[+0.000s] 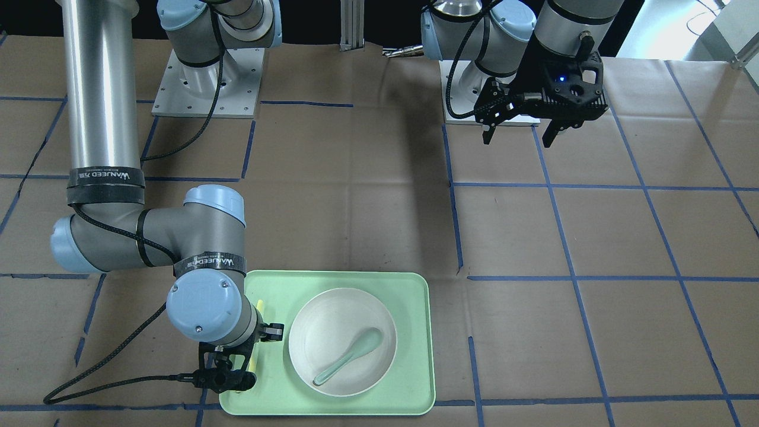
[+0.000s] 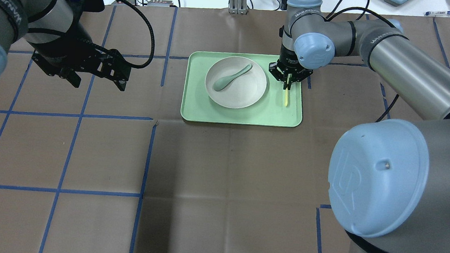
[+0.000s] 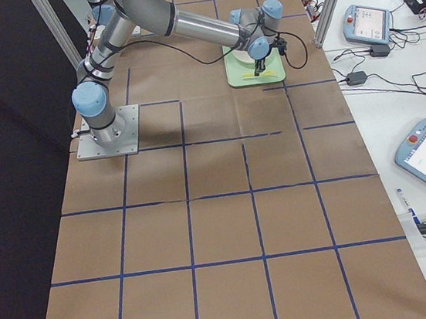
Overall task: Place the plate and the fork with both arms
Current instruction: 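Lift the yellow fork and carry it beside the plate on the tray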
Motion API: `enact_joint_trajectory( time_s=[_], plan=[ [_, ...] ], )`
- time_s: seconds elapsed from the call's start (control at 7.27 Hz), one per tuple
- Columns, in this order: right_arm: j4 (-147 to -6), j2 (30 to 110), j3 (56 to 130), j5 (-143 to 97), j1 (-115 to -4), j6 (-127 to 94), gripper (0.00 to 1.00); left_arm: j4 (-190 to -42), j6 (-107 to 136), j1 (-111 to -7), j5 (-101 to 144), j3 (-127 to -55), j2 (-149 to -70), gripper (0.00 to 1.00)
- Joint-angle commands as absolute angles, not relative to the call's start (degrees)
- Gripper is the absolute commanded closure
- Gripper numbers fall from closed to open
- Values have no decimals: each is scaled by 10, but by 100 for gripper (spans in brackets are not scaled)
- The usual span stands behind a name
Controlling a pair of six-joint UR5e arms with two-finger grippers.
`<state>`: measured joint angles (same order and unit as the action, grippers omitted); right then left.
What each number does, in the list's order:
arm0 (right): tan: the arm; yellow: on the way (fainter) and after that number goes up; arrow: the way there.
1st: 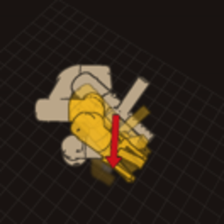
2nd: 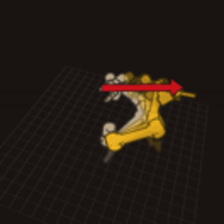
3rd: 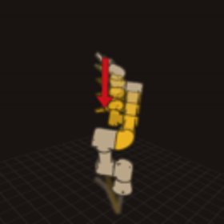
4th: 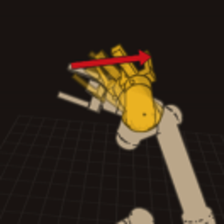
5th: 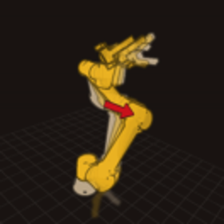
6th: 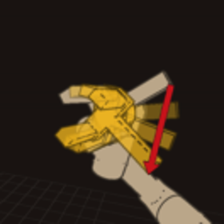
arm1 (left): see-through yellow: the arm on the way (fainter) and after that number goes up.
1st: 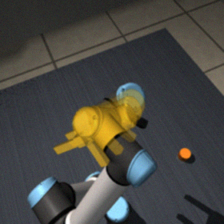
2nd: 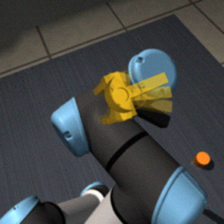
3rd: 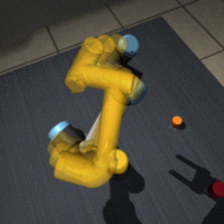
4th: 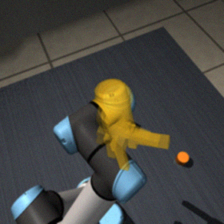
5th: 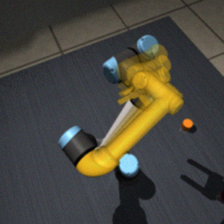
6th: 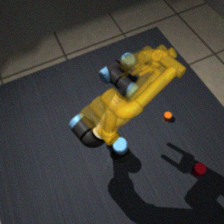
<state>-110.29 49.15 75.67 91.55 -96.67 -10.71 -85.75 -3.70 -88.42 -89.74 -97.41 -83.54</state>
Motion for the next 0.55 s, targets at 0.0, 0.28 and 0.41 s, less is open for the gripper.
enact_joint_trajectory(
  time_s=[0.0, 0.28, 0.41],
  plan=[
    [-1101, 491, 757, 917, -971, -109, 49, -857, -37, -884, -897, -980, -831, 0],
    [-1100, 489, 757, 915, -972, -110, 8, -857, -37, -884, -896, -979, -835, 0],
    [-1099, 490, 756, 915, -972, -111, 8, -857, -37, -884, -897, -979, -835, 0]
  ],
)
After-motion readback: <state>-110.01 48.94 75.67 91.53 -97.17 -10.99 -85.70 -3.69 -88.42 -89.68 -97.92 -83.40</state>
